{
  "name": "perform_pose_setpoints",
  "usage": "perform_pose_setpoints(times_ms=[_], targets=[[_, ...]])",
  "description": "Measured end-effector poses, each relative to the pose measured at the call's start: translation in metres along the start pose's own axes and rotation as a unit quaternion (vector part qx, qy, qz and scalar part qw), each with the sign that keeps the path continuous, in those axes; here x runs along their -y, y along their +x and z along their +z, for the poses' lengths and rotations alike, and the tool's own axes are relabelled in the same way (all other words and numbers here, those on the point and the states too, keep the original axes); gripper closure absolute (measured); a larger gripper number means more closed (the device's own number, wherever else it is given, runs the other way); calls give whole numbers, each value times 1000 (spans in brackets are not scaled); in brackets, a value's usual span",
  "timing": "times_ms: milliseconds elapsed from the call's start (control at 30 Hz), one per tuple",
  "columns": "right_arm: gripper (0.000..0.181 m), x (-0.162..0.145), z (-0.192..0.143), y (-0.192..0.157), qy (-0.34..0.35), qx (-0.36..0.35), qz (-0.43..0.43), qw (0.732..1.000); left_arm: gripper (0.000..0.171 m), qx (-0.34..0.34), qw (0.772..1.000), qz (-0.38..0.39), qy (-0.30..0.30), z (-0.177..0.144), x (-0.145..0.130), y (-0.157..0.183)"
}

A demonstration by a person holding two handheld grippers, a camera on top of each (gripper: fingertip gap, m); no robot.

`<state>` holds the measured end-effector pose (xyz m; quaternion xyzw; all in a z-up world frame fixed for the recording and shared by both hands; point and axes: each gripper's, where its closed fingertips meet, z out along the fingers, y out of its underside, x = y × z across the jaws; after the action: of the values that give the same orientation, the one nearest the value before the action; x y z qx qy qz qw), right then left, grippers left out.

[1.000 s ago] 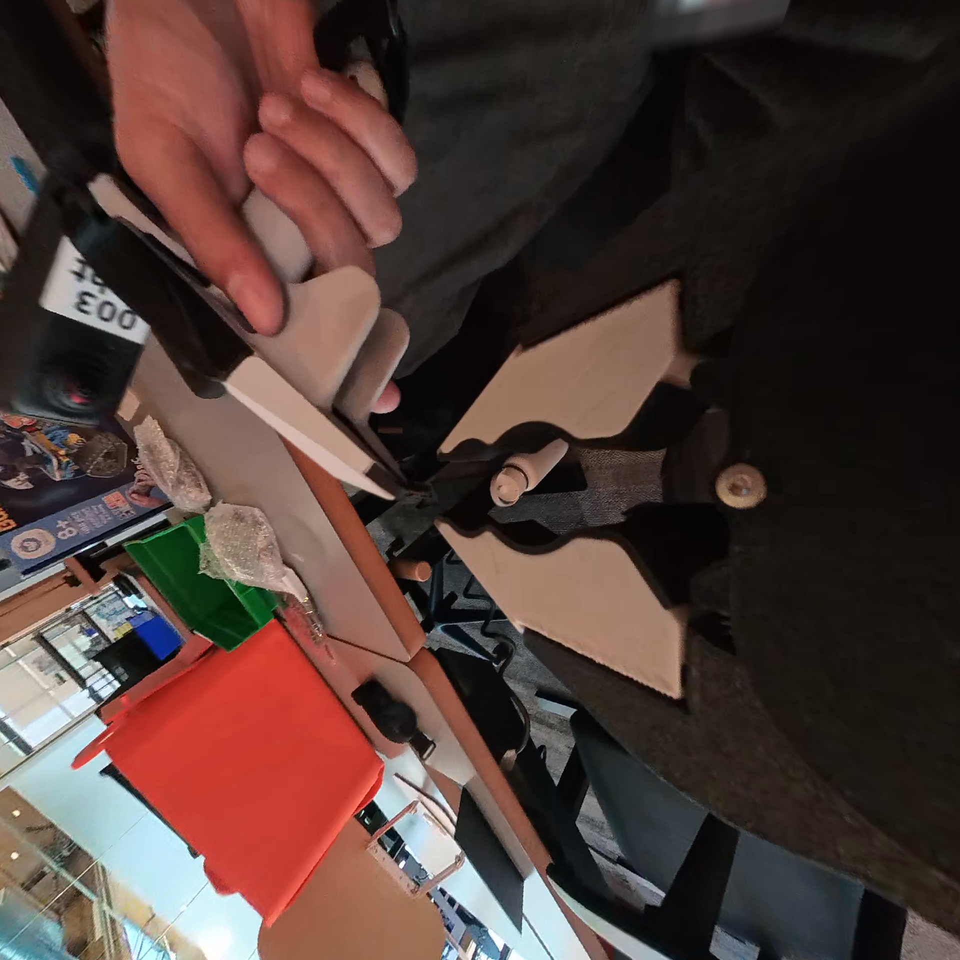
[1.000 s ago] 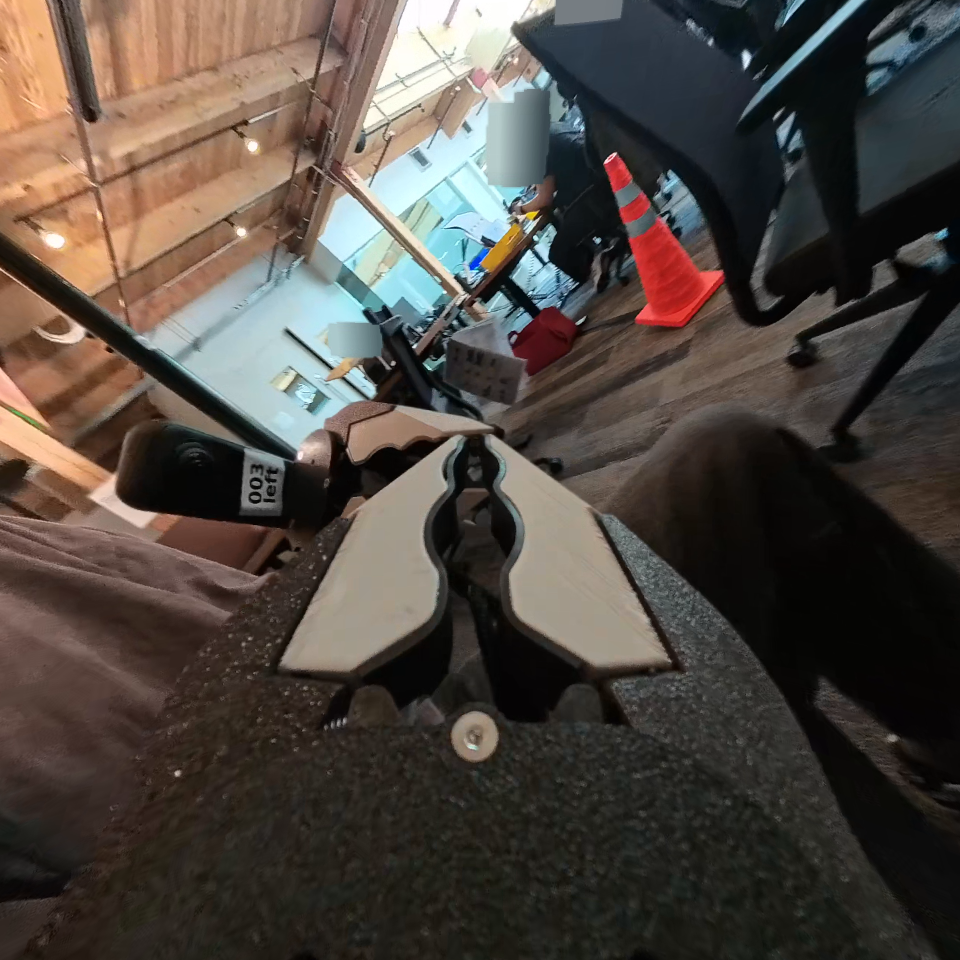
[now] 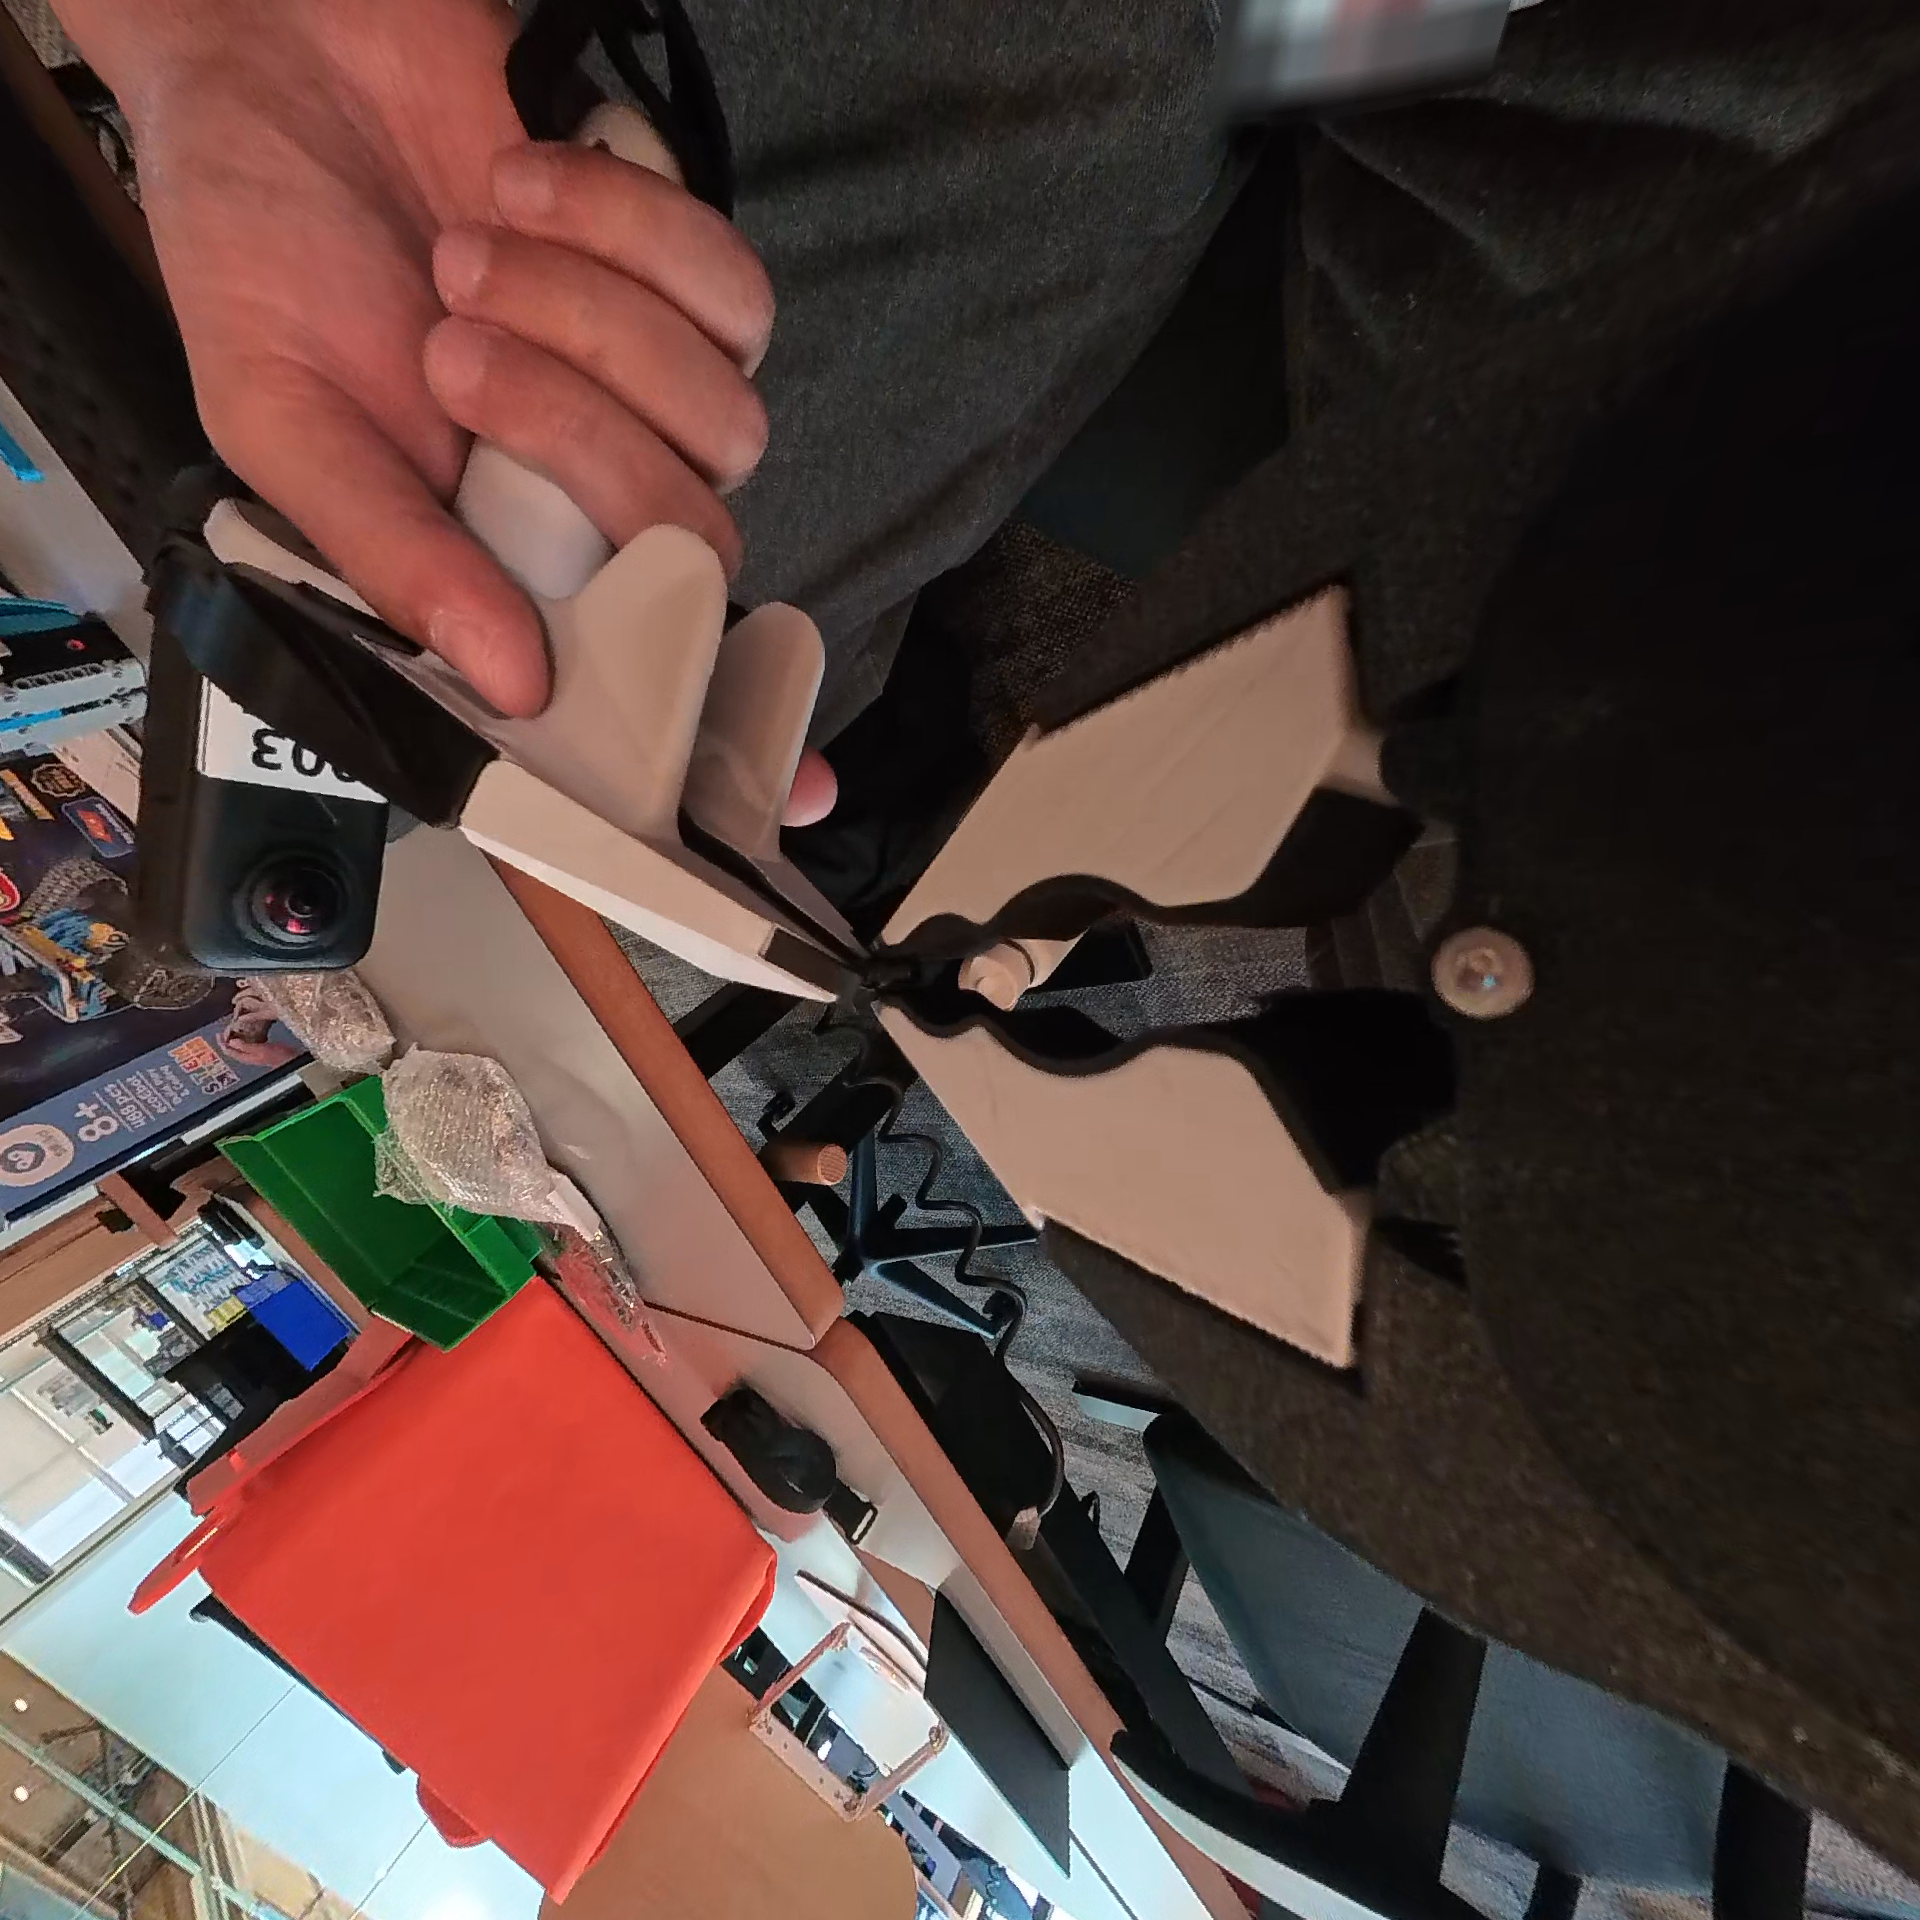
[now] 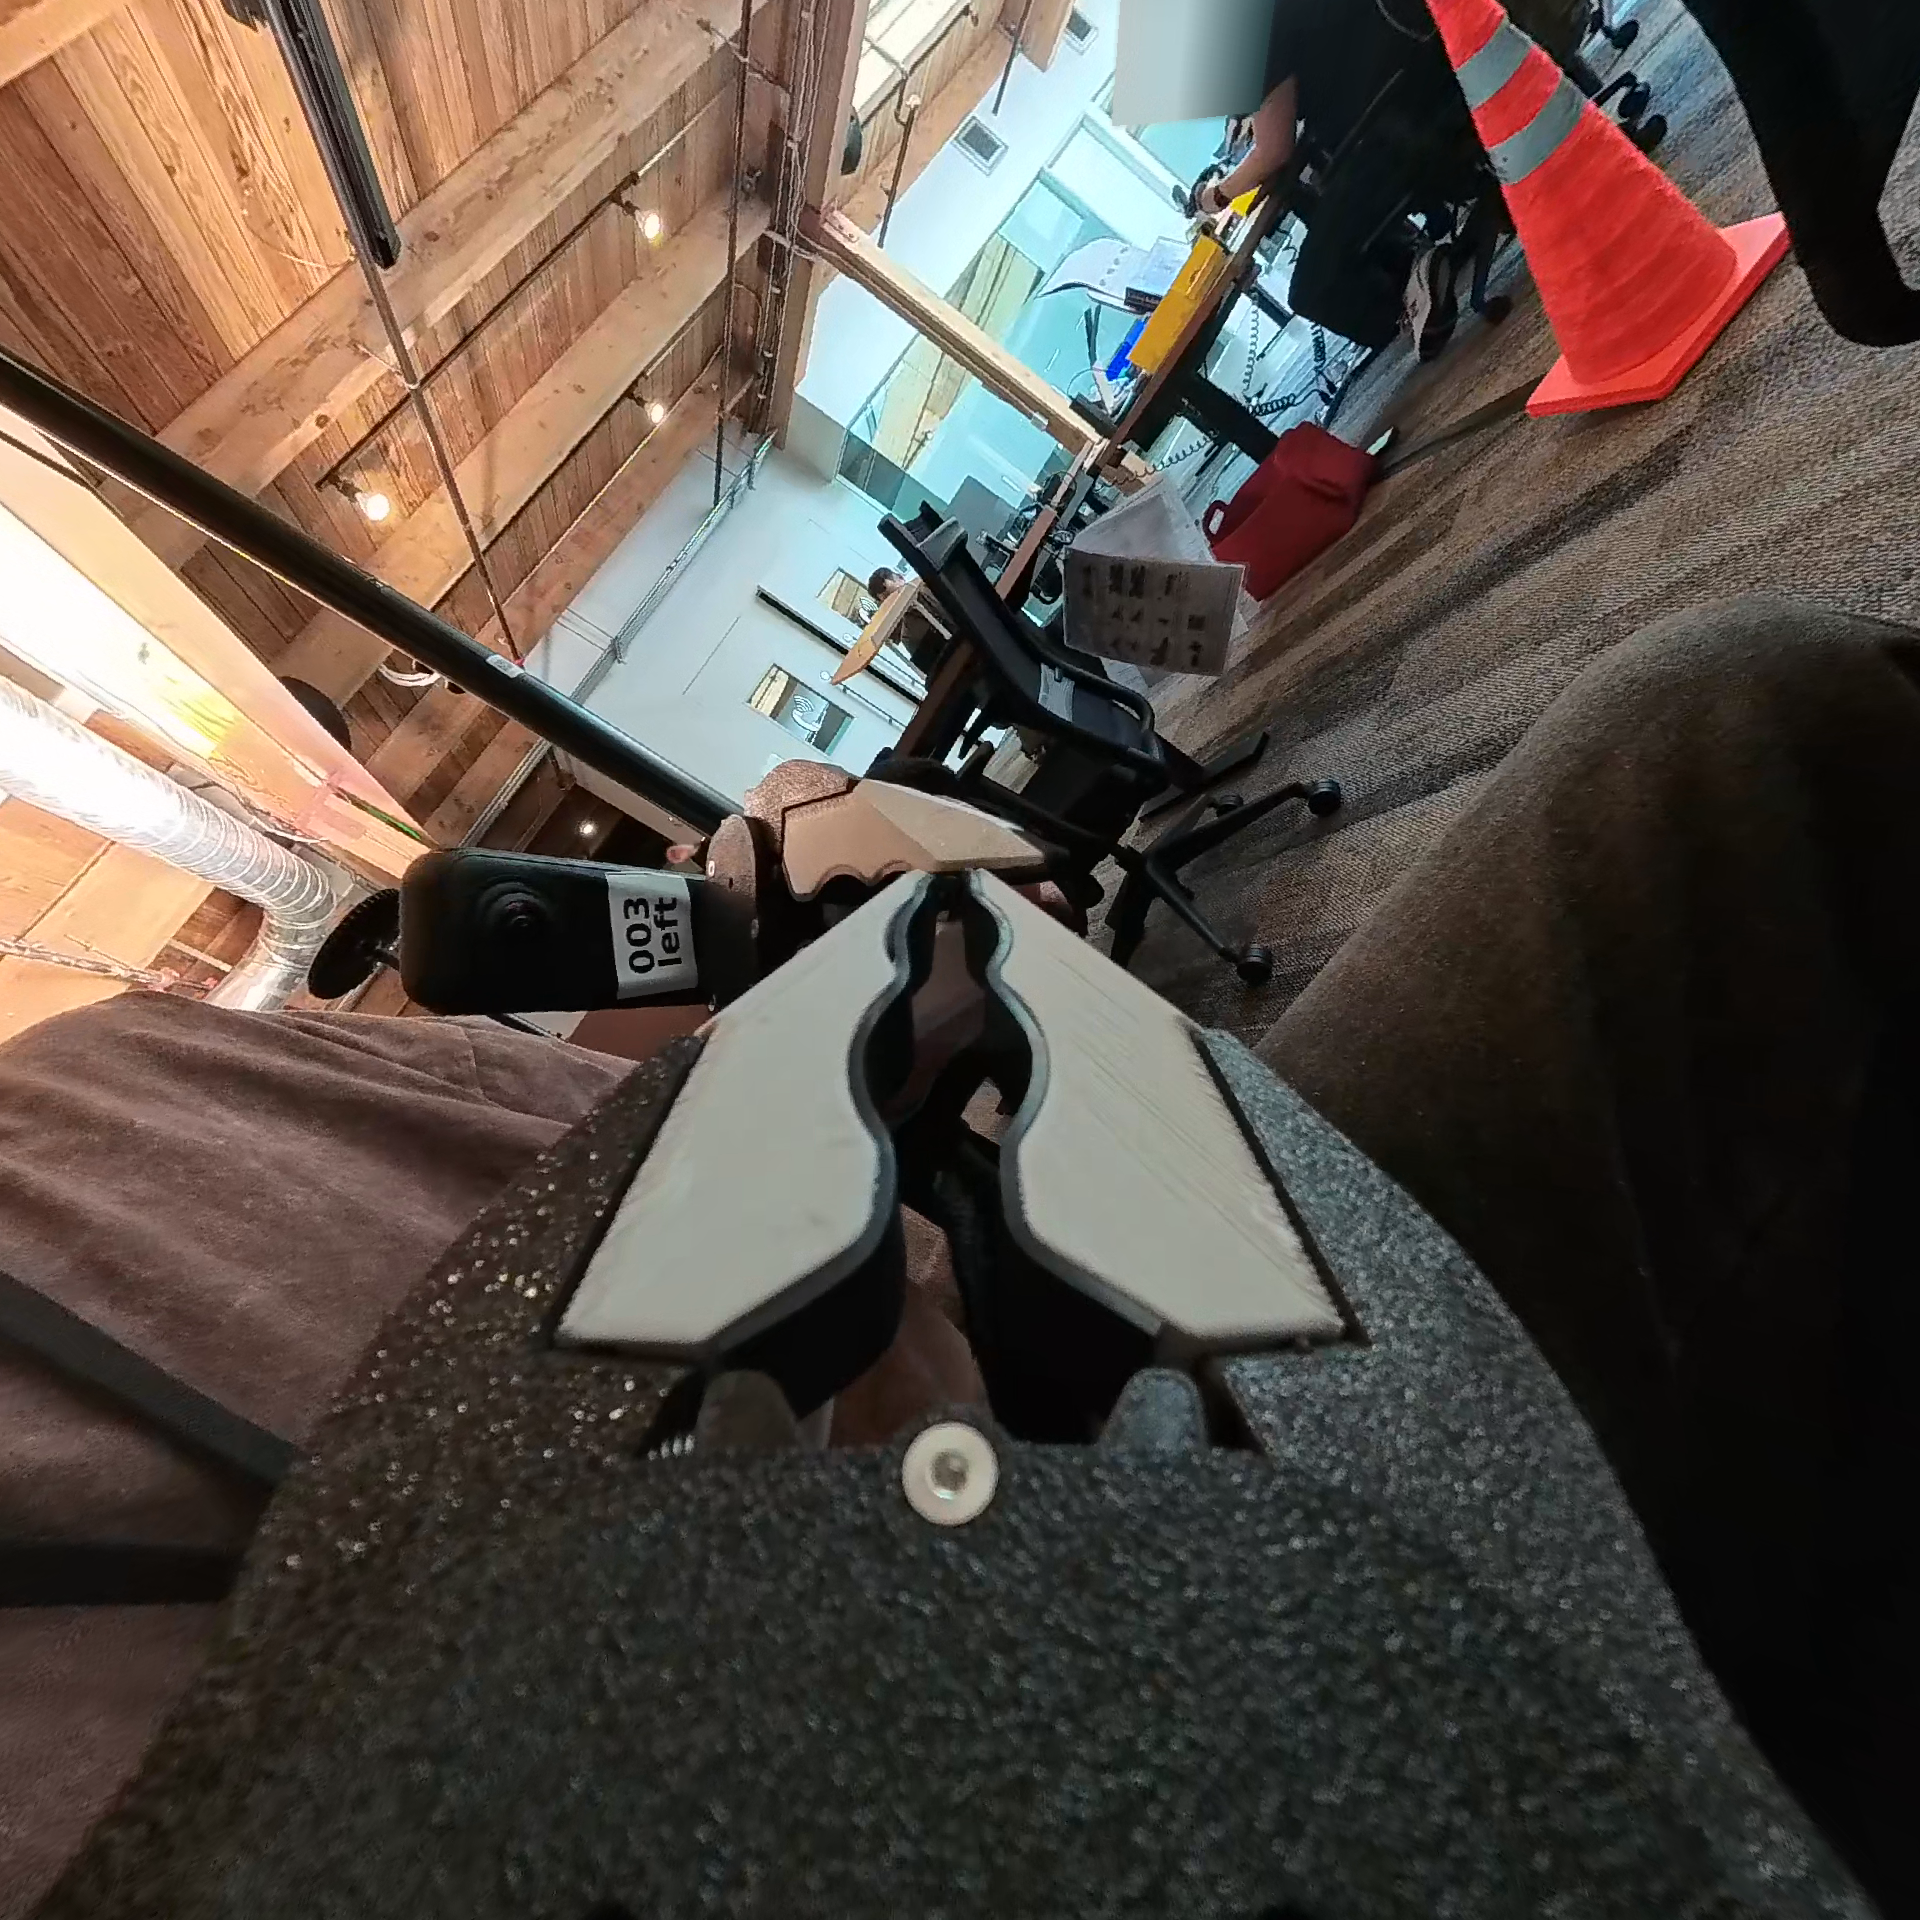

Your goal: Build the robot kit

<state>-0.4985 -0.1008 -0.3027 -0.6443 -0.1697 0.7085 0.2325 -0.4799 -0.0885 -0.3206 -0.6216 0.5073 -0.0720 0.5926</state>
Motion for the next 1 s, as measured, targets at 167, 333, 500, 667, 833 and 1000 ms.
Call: perform_pose_setpoints(times_ms=[167,333,500,667,833,1000], targets=[[177,0,-1,-1,1,-1,-4,1000,169,5,1000,10,-1,0,0,0],[177,0,0,6,-2,-26,-24,999,169,-8,1000,-5,-21,2,-8,0],[177,-2,2,8,-4,-38,-38,999,170,-29,999,-36,-27,1,-12,0],[177,-3,2,7,-10,-41,-48,998,170,-34,998,-35,-32,0,-13,1],[176,-3,2,6,-11,-37,-50,998,170,-38,998,-36,-26,-1,-11,1],[177,-3,0,0,-13,-19,-47,999,170,-46,998,-41,-8,-4,-5,2]])
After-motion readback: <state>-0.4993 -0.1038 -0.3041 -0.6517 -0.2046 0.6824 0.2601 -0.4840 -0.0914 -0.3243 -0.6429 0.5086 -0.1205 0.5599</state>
